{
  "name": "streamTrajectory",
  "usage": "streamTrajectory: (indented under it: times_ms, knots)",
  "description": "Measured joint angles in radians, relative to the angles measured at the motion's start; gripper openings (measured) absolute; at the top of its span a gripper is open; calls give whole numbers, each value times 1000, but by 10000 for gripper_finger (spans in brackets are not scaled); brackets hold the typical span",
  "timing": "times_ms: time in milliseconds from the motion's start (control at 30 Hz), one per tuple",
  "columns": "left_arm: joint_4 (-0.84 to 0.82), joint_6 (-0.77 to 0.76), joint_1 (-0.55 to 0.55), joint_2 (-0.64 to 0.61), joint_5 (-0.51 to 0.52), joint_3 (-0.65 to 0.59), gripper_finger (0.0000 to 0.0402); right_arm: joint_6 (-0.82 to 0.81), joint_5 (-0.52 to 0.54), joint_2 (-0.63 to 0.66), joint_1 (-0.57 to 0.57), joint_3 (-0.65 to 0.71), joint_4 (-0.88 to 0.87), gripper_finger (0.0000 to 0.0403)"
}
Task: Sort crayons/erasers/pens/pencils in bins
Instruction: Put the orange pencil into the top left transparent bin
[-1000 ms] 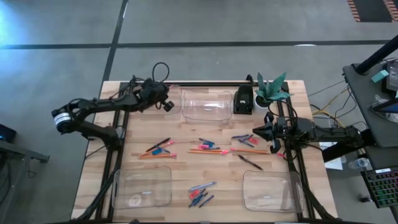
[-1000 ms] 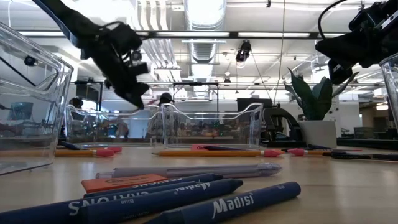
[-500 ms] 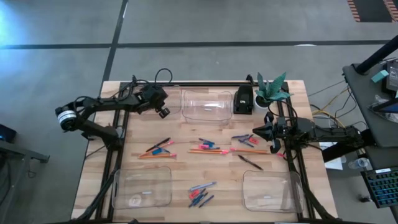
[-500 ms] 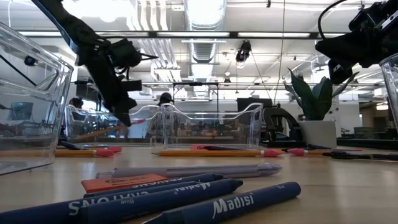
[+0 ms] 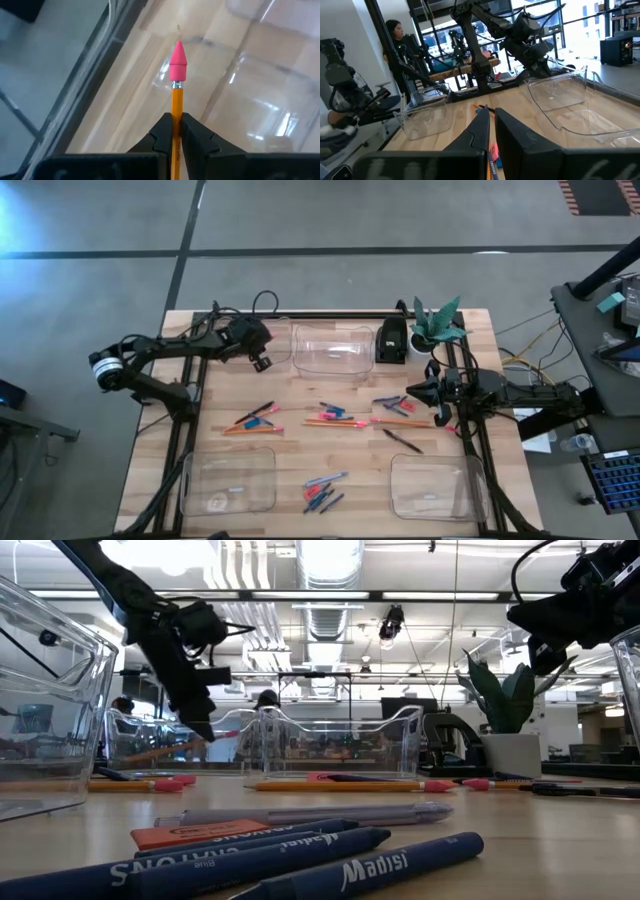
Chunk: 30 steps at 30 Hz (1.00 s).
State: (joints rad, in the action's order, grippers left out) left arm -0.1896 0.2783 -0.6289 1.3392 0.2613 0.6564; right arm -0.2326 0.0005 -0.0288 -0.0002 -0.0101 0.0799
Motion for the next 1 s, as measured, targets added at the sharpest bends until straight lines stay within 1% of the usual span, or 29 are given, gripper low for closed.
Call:
streamTrajectory:
  times_ms: [100, 167, 233, 433, 667, 833, 1000]
  knots:
    - [-2, -10, -15, 0, -69, 1, 10, 0, 0, 0, 0, 0, 0, 22]
    - [0, -23, -21, 0, -94, -1, 10, 0, 0, 0, 0, 0, 0, 22]
    - [-2, -56, -30, 5, -97, -2, 10, 0, 0, 0, 0, 0, 0, 22]
    - [-3, -64, -71, 64, -100, 1, 10, 0, 0, 0, 0, 0, 0, 22]
    - [4, -69, -85, 127, -173, 28, 10, 0, 0, 0, 0, 0, 0, 22]
    - [0, -101, -85, 119, -175, 27, 13, 0, 0, 0, 0, 0, 0, 22]
    - [-4, -116, -85, 115, -147, 25, 31, 0, 0, 0, 0, 0, 0, 22]
